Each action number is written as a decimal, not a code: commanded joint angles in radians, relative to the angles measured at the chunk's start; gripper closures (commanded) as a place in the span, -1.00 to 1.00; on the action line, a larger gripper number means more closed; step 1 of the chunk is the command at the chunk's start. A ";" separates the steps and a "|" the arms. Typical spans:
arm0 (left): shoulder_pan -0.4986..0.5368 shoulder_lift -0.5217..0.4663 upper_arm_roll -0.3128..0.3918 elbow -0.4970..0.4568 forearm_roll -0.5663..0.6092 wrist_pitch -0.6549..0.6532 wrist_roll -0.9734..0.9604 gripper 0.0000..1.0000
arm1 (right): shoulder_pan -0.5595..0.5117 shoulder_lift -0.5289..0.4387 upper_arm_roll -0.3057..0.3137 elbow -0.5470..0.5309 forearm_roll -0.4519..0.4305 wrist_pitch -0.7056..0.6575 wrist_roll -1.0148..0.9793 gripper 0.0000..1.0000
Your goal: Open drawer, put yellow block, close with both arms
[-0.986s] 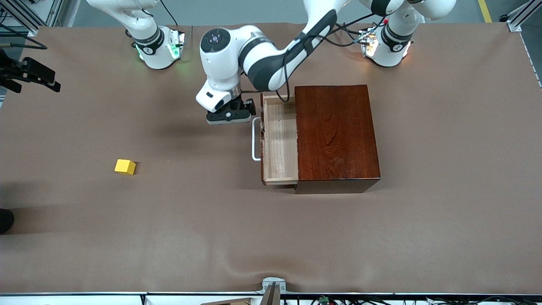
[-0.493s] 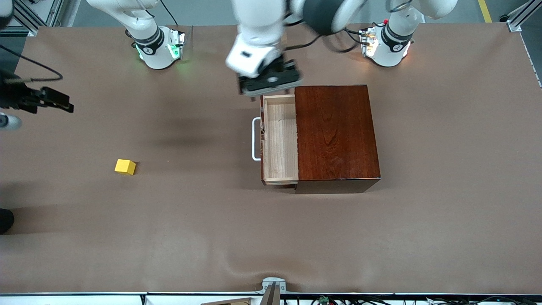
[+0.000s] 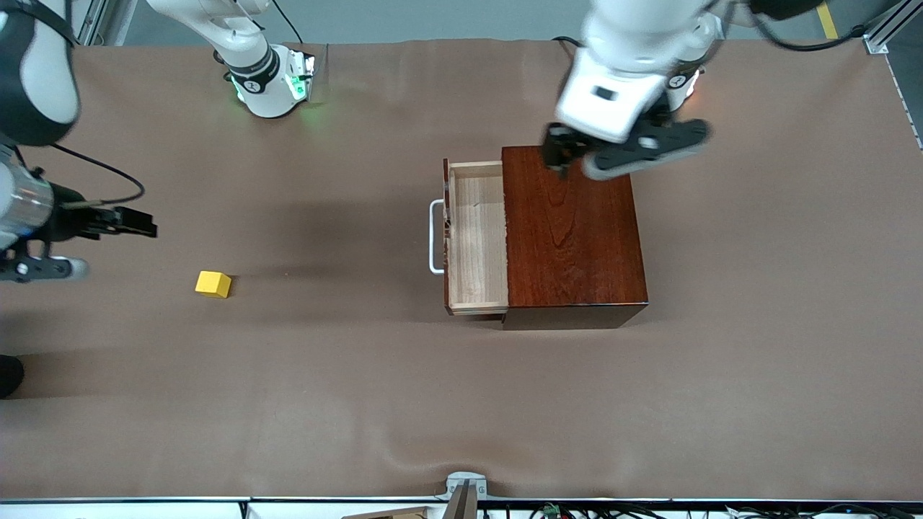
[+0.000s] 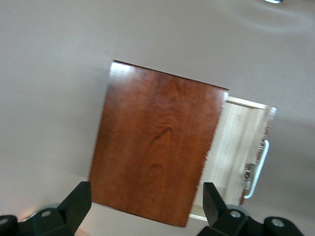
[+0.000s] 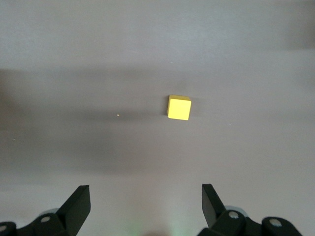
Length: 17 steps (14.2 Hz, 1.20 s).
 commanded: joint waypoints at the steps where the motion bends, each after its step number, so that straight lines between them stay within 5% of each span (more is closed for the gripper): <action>1: 0.085 -0.067 -0.012 -0.081 0.012 -0.007 0.088 -1.00 | 0.000 0.029 0.002 0.003 -0.009 0.011 0.006 -1.00; 8: 0.302 -0.153 -0.019 -0.205 0.010 0.003 0.417 -1.00 | -0.033 0.069 -0.003 -0.145 -0.008 0.180 0.006 -1.00; 14: 0.366 -0.215 -0.017 -0.335 0.010 0.031 0.536 -1.00 | -0.069 0.076 -0.003 -0.302 -0.008 0.376 0.003 -1.00; 17: 0.393 -0.318 -0.017 -0.502 0.012 0.116 0.576 -1.00 | -0.080 0.093 -0.003 -0.337 -0.008 0.414 0.003 -1.00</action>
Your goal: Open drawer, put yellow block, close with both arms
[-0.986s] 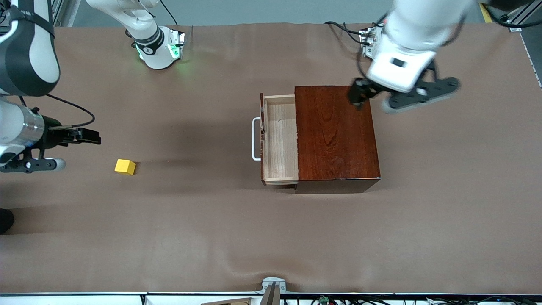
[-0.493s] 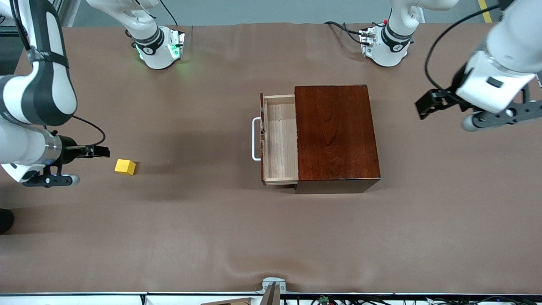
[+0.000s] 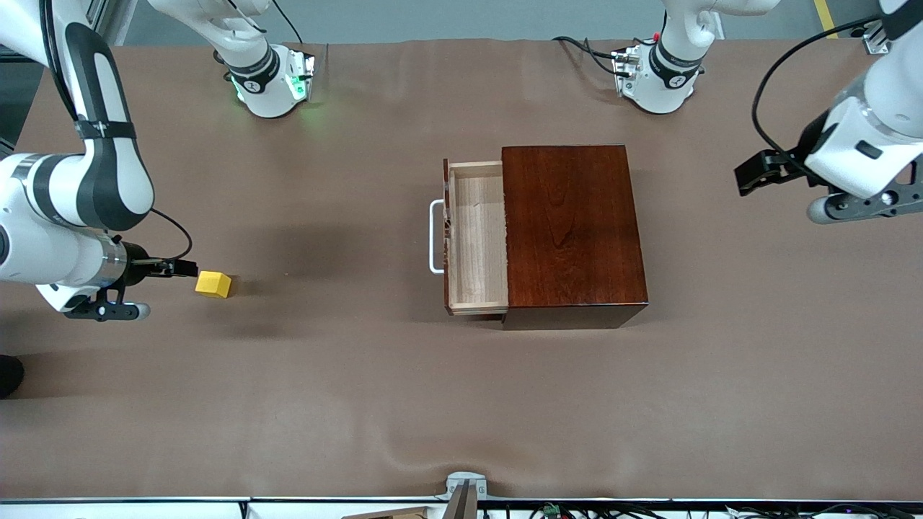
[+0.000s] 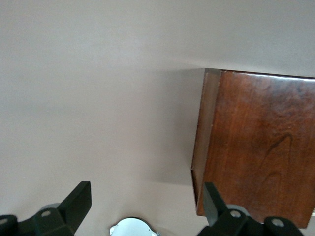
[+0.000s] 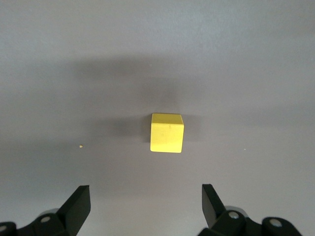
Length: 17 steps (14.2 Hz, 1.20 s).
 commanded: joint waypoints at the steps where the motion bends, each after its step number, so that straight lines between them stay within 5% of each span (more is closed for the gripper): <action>1: 0.032 -0.159 -0.013 -0.232 0.010 0.115 0.049 -1.00 | -0.016 -0.006 0.010 -0.067 -0.007 0.087 0.003 -1.00; 7: 0.044 -0.284 -0.016 -0.409 0.011 0.177 0.055 -1.00 | -0.033 0.051 0.010 -0.139 -0.007 0.235 -0.008 -1.00; 17: 0.065 -0.287 -0.010 -0.369 0.007 0.169 0.142 -1.00 | -0.068 0.129 0.013 -0.237 0.007 0.430 -0.035 -1.00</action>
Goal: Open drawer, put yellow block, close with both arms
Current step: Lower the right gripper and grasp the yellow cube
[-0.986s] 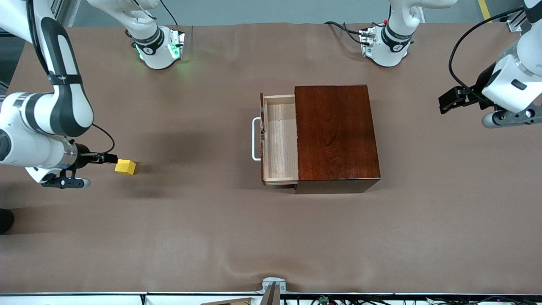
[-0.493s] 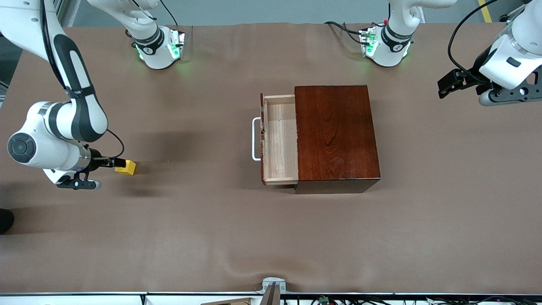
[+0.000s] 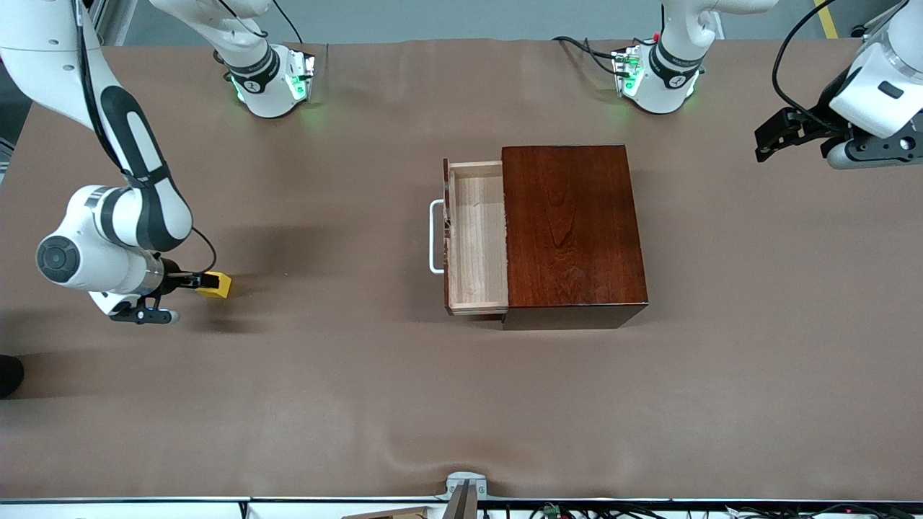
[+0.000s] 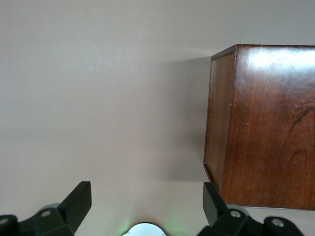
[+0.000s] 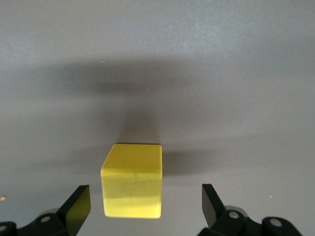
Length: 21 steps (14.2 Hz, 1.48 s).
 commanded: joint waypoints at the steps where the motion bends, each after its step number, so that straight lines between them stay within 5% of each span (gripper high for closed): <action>1: 0.014 -0.013 -0.008 0.004 -0.001 0.006 0.034 -1.00 | -0.013 -0.008 0.015 -0.036 0.007 0.038 0.001 -1.00; 3: 0.013 -0.013 -0.008 0.005 -0.002 0.006 0.034 -1.00 | -0.008 -0.008 0.016 -0.036 0.007 0.034 0.010 -0.91; 6: 0.014 -0.013 -0.009 0.016 -0.006 0.006 0.034 -1.00 | -0.008 -0.002 0.016 -0.038 0.007 0.032 0.009 -0.39; 12: 0.013 -0.012 -0.009 0.019 -0.006 0.006 0.034 -1.00 | -0.008 0.011 0.018 -0.045 0.007 0.038 0.009 -0.31; 17: 0.013 -0.012 -0.011 0.019 -0.007 0.006 0.034 -1.00 | -0.005 0.005 0.021 -0.044 0.007 0.023 0.004 0.86; 18: 0.013 -0.012 -0.012 0.019 -0.006 0.006 0.034 -1.00 | -0.004 0.001 0.021 -0.042 0.007 0.006 -0.001 1.00; 21: 0.013 -0.012 -0.012 0.019 -0.006 0.006 0.035 -1.00 | 0.001 -0.048 0.047 -0.035 0.007 -0.052 0.009 1.00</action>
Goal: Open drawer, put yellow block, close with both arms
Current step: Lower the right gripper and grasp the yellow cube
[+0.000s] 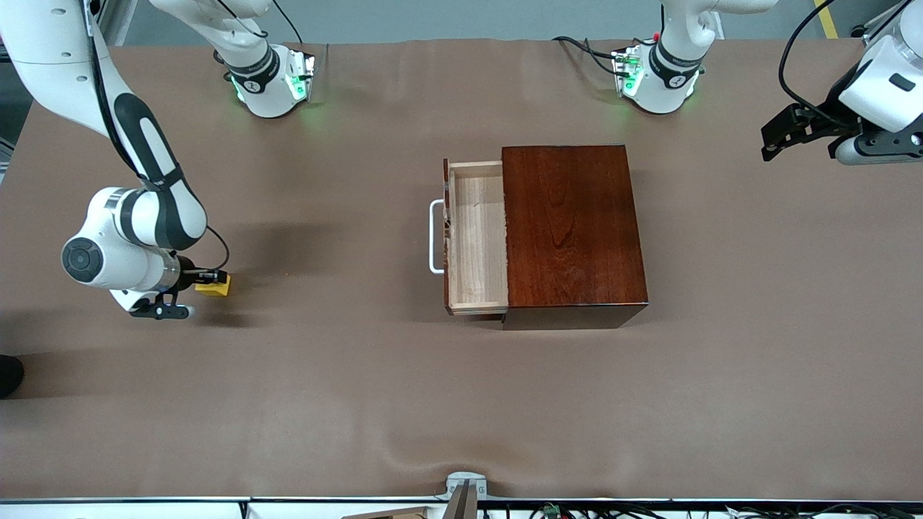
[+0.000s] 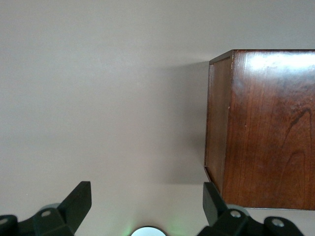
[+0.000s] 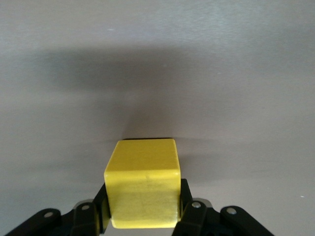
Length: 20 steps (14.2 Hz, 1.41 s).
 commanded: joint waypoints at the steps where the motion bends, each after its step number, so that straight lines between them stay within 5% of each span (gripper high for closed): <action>1: 0.008 -0.011 -0.007 0.003 -0.006 0.002 0.023 -1.00 | -0.003 -0.071 0.024 -0.006 0.007 -0.050 0.007 1.00; 10: 0.008 -0.008 -0.007 0.003 -0.006 0.002 0.023 -1.00 | 0.064 -0.142 0.027 0.154 0.092 -0.336 0.171 1.00; 20: 0.007 -0.007 -0.009 0.003 -0.006 0.002 0.023 -1.00 | 0.316 -0.229 0.027 0.266 0.180 -0.509 0.778 1.00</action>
